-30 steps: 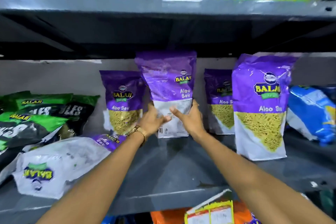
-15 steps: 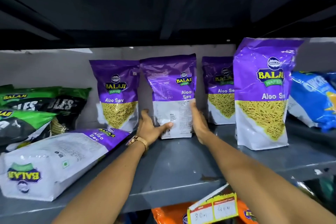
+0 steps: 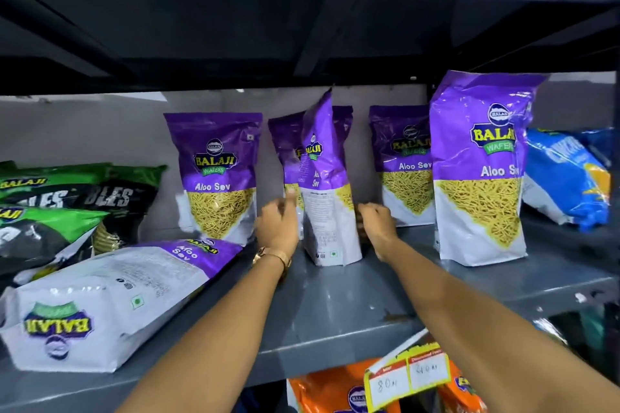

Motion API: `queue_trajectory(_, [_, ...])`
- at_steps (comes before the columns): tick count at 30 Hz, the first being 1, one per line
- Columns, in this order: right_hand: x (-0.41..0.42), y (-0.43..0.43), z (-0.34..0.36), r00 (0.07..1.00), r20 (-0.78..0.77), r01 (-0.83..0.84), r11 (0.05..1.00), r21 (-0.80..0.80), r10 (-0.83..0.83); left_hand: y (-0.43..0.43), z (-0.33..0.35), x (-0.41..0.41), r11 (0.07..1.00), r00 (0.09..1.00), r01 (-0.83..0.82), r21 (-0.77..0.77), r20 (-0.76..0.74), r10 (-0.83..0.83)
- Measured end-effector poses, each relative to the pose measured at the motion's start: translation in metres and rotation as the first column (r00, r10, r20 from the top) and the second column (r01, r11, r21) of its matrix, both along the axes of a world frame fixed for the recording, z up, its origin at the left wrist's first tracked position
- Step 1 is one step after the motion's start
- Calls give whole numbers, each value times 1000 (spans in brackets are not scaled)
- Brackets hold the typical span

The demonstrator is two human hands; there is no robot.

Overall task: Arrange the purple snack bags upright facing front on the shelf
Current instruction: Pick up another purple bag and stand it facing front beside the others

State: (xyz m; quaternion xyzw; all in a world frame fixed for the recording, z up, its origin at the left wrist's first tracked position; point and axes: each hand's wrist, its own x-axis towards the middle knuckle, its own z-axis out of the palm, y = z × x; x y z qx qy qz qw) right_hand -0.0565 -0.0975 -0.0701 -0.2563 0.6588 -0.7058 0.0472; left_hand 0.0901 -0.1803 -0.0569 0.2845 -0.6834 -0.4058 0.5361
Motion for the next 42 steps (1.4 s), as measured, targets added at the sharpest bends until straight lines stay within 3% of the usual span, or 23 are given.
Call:
queue_trajectory(2, [4,1,5,985,101,-144,989,17,141,23,3,0,999,999,15,-40,49,-13])
queue_trajectory(4, [5,-2,9,947,173,-275,961,-5,272,40,1,-3,996,981,41,-80,191,-25])
queue_trajectory(7, [4,-4,9,924,163,-347,938,-18,346,43,-3,-5,993,959,43,-113,283,-10])
queue_trajectory(10, [5,3,10,951,156,-258,964,-70,266,25,1,-2,967,957,254,-16,148,-249])
queue_trajectory(13, [0,9,11,987,121,-89,988,-127,105,6,6,5,849,866,497,181,-44,-498])
queue_trajectory(16, [0,8,5,998,62,4,994,-112,3,-4,2,11,859,895,444,256,-84,-438])
queue_trajectory(20, [1,4,4,999,0,-33,997,-71,33,-11,-5,10,927,957,290,237,-96,-274])
queue_trajectory(25, [2,3,8,986,-24,-163,986,-45,162,-15,-6,7,925,958,285,251,-56,-280])
queue_trajectory(28, [0,3,10,957,77,-275,960,-55,279,-19,-6,6,909,948,317,271,-54,-314])
queue_trajectory(31, [6,9,15,921,148,-351,932,-89,361,-14,-7,10,938,947,298,176,67,-313])
queue_trajectory(35, [23,22,15,925,116,-357,932,-58,362,-4,-4,23,976,956,207,69,197,-216])
queue_trajectory(42, [32,66,2,957,-29,-288,957,43,290,27,-6,45,953,925,297,68,229,-304])
